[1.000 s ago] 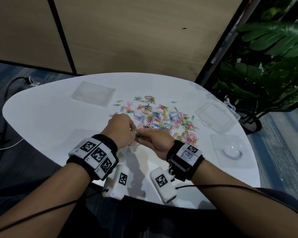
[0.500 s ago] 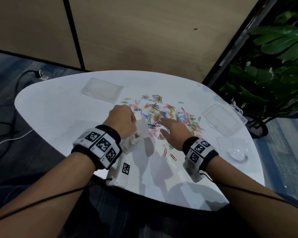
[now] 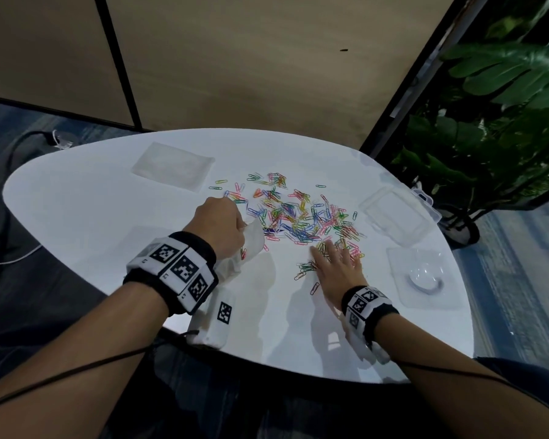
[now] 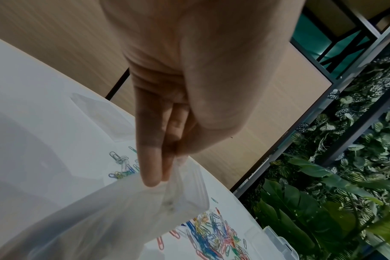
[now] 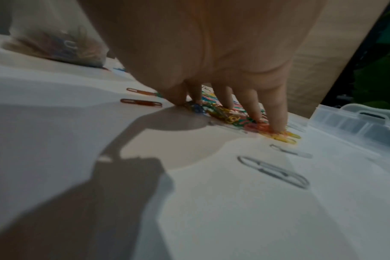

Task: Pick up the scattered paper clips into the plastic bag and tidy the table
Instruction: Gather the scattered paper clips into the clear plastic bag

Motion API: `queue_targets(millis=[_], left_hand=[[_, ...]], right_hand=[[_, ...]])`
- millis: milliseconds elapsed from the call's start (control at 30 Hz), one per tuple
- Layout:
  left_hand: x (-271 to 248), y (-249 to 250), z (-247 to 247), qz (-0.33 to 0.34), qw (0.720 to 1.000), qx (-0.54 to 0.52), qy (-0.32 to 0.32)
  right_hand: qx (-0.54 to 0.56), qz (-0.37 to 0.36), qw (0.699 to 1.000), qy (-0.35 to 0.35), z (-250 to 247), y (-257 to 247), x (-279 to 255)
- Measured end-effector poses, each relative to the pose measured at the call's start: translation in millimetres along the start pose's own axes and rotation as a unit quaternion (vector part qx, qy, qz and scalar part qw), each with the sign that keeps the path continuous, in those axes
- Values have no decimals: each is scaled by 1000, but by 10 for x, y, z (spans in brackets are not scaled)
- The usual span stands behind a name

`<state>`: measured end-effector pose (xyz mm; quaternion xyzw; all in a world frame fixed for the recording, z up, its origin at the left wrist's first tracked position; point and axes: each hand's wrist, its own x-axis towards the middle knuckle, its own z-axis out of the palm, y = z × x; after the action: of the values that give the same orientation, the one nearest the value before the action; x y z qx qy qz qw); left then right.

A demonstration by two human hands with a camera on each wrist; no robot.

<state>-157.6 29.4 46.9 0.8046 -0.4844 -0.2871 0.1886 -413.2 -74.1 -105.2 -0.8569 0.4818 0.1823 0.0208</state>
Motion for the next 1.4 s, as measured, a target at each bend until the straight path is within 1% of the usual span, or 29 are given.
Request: queue_targets(millis=[67,133,200,233,300,333,400,433,467,500,567,600,633,667,700,767,833,867,900,933,967,1033,1100,1200,1233,1267,1333,1367,1400], left_hand=[[10,8,11,-2,1000,7,-5],[15,15,21,-4,1000,12,-7],[18,27,33,-3,1000,15,-8],[20,30,39,-3,1000,16,-9],[30,32,51,-2,1000,18,-9],[38,31,58,-2,1000,21,-9],[52,26,68,-3,1000,24,-9],[53,27,73,-3,1000,23,-10],[53,32,77,-1,1000,22,-11],[50,36,81,0,1000,20,-11],[41,57,92,2,1000,15,-13],[35,65,100,1,1000,12,-15],[35,74,109,1,1000,9,-18],[36,81,120,1,1000,7,-20],[40,79,131,0,1000,7,-21],[53,78,164,2,1000,12,-20],[59,78,194,2,1000,15,-15],[57,84,212,4,1000,15,-10],[51,90,227,7,1000,16,-3],[43,97,240,12,1000,17,8],[37,104,252,17,1000,18,18],[36,107,264,25,999,18,34],[42,100,254,25,999,13,35],[42,97,231,26,999,8,33],[37,100,228,27,999,8,34],[32,99,227,25,999,8,33],[26,103,236,19,1000,7,20],[24,106,243,16,1000,6,11],[23,112,249,15,1000,6,5]], right_hand=[[31,-17,999,7,-51,-15,21],[47,-51,996,55,-89,-30,83],[53,-51,994,84,-149,-19,149],[64,-39,994,83,-192,-1,174],[125,10,989,72,-309,60,211],[178,50,980,71,-384,93,212],[294,120,945,82,-499,195,221],[348,147,923,79,-538,247,228],[414,169,892,69,-576,293,230],[501,188,843,50,-614,311,225],[672,201,712,23,-710,289,197],[731,188,656,15,-774,235,171],[774,169,610,7,-844,160,143],[807,148,572,-6,-915,70,107],[832,129,539,-20,-991,-36,69],[860,101,497,-52,-1107,-229,4],[874,83,471,-83,-1158,-426,-35],[876,82,466,-92,-1163,-513,-48],[875,84,467,-95,-1152,-599,-50],[870,86,476,-96,-1150,-681,-63],[860,88,495,-92,-1144,-746,-71],[824,82,553,-90,-1158,-845,-82],[787,57,603,-114,-1211,-922,-101],[762,39,632,-135,-1236,-981,-101],[747,30,652,-127,-1216,-987,-93],[715,19,690,-109,-1200,-996,-91],[580,-7,814,-33,-1164,-980,-86],[500,-29,866,3,-1156,-972,-92],[441,-53,896,21,-1155,-971,-101]])
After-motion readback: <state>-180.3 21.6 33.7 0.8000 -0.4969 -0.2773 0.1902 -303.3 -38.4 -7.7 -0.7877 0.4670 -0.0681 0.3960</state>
